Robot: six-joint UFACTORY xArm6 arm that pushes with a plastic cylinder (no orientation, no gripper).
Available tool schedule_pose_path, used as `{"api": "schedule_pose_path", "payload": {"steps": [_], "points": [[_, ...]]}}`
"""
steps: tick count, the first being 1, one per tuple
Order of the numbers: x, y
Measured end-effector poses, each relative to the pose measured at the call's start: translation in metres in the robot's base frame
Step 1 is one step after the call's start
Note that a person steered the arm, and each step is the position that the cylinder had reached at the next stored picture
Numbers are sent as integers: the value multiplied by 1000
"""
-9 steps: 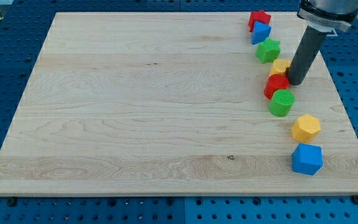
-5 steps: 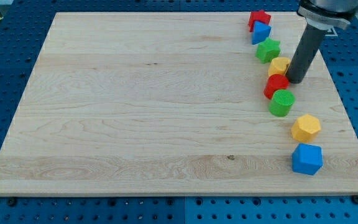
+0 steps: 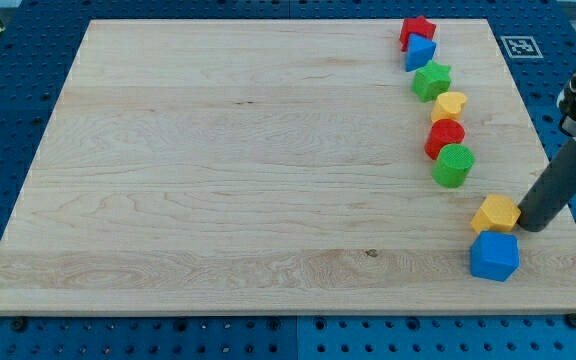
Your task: Move the yellow hexagon slightly left
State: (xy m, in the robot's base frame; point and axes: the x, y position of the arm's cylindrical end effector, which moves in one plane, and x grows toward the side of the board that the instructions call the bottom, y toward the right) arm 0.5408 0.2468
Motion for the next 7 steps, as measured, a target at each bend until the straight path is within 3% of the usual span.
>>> {"api": "schedule_pose_path", "payload": {"steps": [7], "points": [[1,-10]]}}
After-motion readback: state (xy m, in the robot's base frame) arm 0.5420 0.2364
